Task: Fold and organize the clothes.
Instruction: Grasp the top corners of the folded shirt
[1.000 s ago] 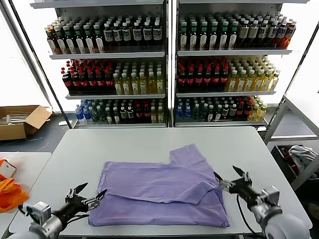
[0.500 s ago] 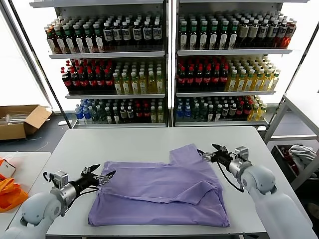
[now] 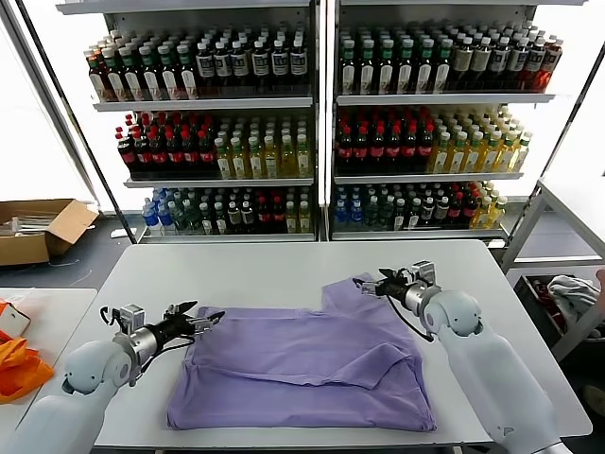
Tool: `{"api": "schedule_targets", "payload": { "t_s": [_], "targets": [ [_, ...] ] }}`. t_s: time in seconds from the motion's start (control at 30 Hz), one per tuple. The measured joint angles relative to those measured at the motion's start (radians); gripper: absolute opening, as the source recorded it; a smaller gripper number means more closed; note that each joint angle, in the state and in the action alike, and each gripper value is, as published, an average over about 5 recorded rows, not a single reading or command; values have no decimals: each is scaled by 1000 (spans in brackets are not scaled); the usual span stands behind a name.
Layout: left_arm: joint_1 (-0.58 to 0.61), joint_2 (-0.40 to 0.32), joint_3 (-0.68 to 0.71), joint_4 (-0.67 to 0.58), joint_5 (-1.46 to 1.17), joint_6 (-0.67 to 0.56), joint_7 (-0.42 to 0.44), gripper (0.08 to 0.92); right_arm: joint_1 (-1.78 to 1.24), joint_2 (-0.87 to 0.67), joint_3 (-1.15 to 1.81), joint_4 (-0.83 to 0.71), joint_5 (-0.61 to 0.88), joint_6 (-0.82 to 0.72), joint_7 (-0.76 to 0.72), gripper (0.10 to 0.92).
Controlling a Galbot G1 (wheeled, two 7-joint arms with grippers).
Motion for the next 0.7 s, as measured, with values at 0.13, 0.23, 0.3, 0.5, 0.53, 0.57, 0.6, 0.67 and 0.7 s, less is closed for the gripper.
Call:
{"api": "schedule_targets", "payload": {
  "t_s": [0.13,0.23,0.3,0.5,0.53,0.57,0.6,0.67,0.7],
  "targets": [
    [-2,5,9,12,1,-1,5,817,6,5,-25,-17,-1,-1,13,767],
    [-1,10,18,19,1,-2,8,773,9,9,-40,-22,2,0,26,680],
    [1,13,24,21,3,-3,10,724,10,13,-46,-23,6,0,36,620],
    [10,19,31,20,15,-6,21,551,3,19,-50,-17,28,0,64,446],
    [12,20,31,19,18,-7,22,516,1,19,-48,-14,32,-1,68,420],
    [14,20,32,17,21,-7,24,490,-1,18,-47,-11,37,-1,71,394],
    [16,20,32,16,24,-8,25,464,-3,17,-45,-8,41,-2,74,360],
    [20,21,32,11,28,-9,27,403,-8,14,-42,0,49,-2,81,308],
    [21,21,32,9,30,-9,27,377,-11,12,-40,5,54,-3,84,273]
  ]
}}
